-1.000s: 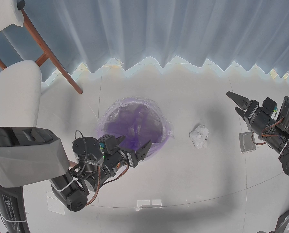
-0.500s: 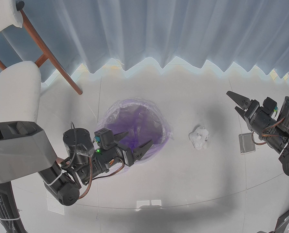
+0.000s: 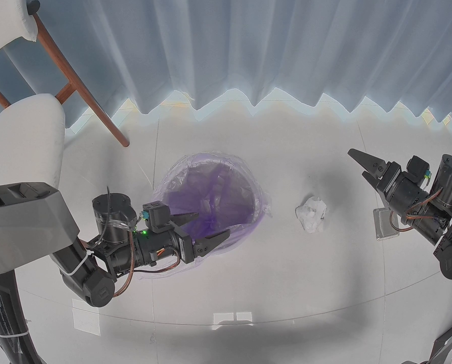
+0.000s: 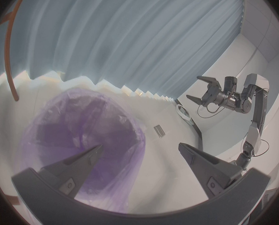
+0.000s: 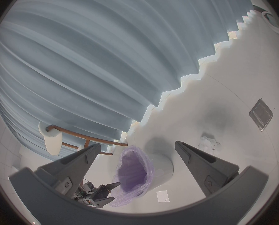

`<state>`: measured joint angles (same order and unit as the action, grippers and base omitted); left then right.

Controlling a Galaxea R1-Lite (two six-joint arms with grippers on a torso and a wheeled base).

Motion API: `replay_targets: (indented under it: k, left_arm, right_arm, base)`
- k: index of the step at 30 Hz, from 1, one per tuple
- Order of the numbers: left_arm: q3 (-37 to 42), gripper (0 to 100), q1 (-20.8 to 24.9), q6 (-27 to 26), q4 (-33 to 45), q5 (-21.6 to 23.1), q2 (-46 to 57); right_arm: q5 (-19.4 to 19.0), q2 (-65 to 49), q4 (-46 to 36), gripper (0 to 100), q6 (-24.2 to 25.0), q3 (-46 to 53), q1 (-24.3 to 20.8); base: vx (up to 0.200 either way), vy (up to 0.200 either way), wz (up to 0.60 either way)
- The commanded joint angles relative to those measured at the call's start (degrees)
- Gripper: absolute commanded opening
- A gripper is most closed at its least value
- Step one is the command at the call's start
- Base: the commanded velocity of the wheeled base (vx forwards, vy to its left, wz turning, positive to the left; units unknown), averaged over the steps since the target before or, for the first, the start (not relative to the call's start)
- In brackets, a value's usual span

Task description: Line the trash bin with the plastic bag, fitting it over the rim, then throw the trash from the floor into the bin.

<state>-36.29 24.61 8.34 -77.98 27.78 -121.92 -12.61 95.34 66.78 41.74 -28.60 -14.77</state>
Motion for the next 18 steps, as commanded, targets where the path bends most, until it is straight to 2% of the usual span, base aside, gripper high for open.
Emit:
replay_targets:
  k: [1,4,7,18]
  left_arm:
    - [-5.0,100,0.7,-0.6,6.4,1.8,0.0]
    - [-5.6,100,1.1,-2.4,7.0,1.7,-1.4]
    - [-5.2,100,0.4,-6.5,6.4,0.9,-4.3]
    - [-4.5,100,0.3,-6.8,6.1,0.8,-5.5]
  right_arm:
    - [0.0,0.2,0.0,100,-0.5,0.5,-0.6]
    - [0.0,0.5,0.0,100,-0.5,0.5,-0.6]
    - [0.0,0.6,0.1,100,-0.4,0.5,-0.6]
    - [0.0,1.5,0.1,100,-0.5,0.6,-0.7]
  base:
    - [0.0,0.0,0.0]
    - [0.0,0.0,0.0]
    - [0.0,0.0,0.0]
    - [0.0,0.0,0.0]
